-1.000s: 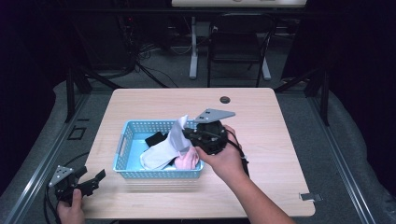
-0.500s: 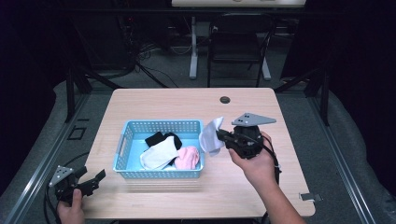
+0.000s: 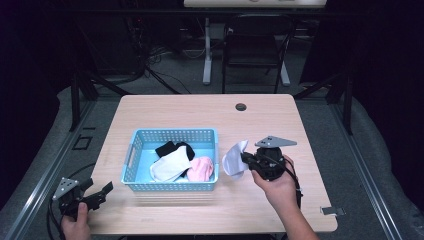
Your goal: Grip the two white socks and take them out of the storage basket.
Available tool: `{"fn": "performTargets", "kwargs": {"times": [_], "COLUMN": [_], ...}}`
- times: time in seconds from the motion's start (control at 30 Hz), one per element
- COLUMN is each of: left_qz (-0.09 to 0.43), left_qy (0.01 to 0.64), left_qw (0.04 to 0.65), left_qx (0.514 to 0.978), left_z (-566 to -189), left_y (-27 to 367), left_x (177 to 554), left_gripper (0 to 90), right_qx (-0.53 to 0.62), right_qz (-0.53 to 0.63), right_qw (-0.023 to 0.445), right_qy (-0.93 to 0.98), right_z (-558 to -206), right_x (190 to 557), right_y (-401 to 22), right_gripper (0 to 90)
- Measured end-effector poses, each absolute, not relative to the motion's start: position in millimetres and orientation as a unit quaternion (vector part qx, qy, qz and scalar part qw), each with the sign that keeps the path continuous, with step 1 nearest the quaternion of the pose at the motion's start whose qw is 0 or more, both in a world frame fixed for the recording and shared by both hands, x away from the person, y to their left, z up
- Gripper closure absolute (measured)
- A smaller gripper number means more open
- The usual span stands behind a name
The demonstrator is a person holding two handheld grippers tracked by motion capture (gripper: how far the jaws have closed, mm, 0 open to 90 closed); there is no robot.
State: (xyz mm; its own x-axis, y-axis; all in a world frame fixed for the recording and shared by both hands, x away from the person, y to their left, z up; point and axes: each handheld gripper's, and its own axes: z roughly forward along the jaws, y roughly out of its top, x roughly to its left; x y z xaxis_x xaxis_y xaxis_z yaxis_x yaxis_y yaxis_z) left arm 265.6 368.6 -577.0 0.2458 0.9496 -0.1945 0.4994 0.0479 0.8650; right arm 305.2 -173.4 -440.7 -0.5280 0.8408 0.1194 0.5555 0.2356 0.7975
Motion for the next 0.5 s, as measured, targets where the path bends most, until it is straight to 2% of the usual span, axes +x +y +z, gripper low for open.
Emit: {"fn": "performTargets", "kwargs": {"times": [0.2, 0.5], "left_qz": [0.247, 0.249], "left_qy": [0.562, 0.561], "left_qw": [0.455, 0.457], "left_qx": [0.645, 0.644], "left_z": [-577, -577], "left_y": [368, 368], "left_x": [266, 266], "left_gripper": [15.0, 15.1], "right_qx": [0.485, 0.533], "right_qz": [0.409, 0.394], "right_qw": [0.162, 0.159], "right_qy": [0.756, 0.732], "right_z": [-472, -500], "right_x": [310, 314], "right_y": [-184, -215], "right_gripper": [88.4, 88.4]}}
